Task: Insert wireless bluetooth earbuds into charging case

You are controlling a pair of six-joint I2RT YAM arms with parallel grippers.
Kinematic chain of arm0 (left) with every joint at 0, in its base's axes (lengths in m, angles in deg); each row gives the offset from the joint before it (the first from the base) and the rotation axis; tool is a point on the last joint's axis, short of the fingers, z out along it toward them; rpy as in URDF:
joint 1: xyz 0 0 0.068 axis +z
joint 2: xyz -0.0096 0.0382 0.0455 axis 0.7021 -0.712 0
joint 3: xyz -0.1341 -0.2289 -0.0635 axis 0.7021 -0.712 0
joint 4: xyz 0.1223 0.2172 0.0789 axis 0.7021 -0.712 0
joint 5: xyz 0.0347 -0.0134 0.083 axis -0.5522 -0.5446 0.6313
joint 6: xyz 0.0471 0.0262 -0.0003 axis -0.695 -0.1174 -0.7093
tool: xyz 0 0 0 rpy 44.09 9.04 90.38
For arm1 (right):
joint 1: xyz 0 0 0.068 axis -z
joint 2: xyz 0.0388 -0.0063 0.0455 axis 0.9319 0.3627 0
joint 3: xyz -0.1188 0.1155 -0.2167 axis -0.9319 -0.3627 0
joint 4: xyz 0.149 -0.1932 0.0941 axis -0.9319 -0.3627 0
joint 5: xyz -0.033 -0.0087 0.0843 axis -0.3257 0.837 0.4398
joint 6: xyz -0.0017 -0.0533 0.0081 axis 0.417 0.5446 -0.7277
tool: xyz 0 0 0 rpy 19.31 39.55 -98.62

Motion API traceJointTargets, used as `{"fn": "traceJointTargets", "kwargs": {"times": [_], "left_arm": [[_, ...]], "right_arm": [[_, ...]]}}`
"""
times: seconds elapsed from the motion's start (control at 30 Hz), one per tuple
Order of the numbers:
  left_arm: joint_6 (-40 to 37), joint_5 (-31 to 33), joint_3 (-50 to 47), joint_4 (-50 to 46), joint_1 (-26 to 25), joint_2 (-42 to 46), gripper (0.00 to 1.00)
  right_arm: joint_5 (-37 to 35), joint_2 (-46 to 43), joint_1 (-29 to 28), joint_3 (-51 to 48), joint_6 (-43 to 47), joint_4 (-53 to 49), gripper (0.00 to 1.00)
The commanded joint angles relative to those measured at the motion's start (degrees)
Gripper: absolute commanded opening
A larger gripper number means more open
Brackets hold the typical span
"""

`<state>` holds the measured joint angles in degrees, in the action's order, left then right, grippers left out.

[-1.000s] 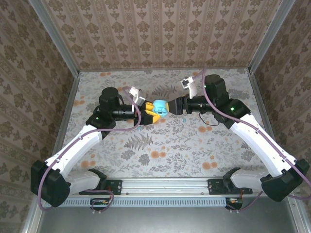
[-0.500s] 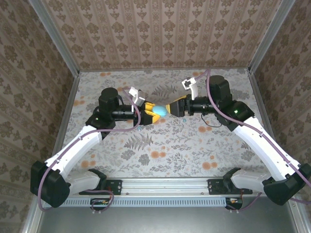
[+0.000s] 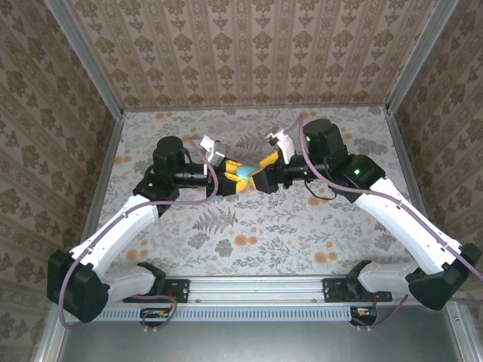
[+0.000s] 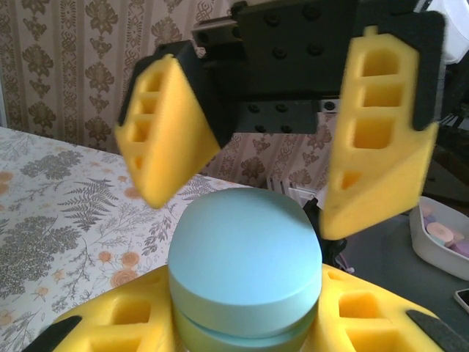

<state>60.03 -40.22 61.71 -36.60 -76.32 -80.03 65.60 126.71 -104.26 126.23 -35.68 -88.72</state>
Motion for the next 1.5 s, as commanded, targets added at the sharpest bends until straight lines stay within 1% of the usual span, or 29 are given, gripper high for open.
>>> {"fn": "traceJointTargets", "kwargs": {"times": [0.0, 0.1, 0.2, 0.37, 0.63, 0.67, 0.83, 1.1, 1.13, 1.17, 1.27, 1.4, 1.47], "left_arm": [[-0.3, -2.17, -0.29, 0.89, 0.3, 1.72, 0.12], [-0.61, -2.09, -0.88, 0.84, 0.35, 2.11, 0.12], [-1.28, -1.84, -1.19, 0.87, 0.43, 2.08, 0.12], [-2.82, -2.12, -1.1, 0.88, 0.61, 0.84, 0.11], [-6.3, -3.29, -0.01, 1.19, 1.48, -3.41, 0.11], [-6.68, -3.55, 0.26, 1.25, 1.73, -4.19, 0.11], [-8.16, -4.55, 2.02, 0.59, 3.08, -7.03, 0.1], [-8.69, -4.83, 4.16, 0.08, 5.34, -9.74, 0.1], [-8.69, -4.82, 4.02, 0.11, 5.27, -9.98, 0.1], [-8.65, -4.75, 3.94, 0.22, 7.07, -10.15, 0.1], [-7.26, -5.01, 2.74, 1.99, 8.06, -10.19, 0.1], [-6.65, -4.77, 0.22, 2.86, 8.43, -8.51, 0.1], [-6.76, -4.42, -1.2, 2.96, 8.43, -7.11, 0.1]], "right_arm": [[-5.64, 1.23, -0.08, 2.7, 1.24, -2.34, 0.74], [-6.96, 1.73, 0.1, 3.17, 1.05, -2.12, 0.74], [-6.19, 2.51, 0.2, 3.19, 1.25, -2.21, 0.74], [-7.71, 3.9, 0.79, 3.0, -0.52, -2.25, 0.74], [-7.95, 7.84, 4.53, 3.27, -4.24, -0.48, 0.73], [-8.23, 9.85, 5.12, 3.36, -4.68, -0.03, 0.72], [-9.5, 12.37, 7.49, 3.09, -6.41, 4.26, 0.72], [-2.87, 17.4, 7.76, 6.89, -8.17, 6.0, 0.69], [-2.89, 17.34, 7.84, 6.79, -8.57, 6.21, 0.69], [-2.91, 17.14, 7.84, 6.52, -8.94, 6.58, 0.69], [-0.77, 15.07, 7.84, 4.15, -9.4, 8.96, 0.69], [0.17, 8.71, 7.36, -3.62, -9.66, 15.05, 0.71], [-0.07, 3.66, 6.35, -7.43, -8.25, 17.34, 0.73]]}}
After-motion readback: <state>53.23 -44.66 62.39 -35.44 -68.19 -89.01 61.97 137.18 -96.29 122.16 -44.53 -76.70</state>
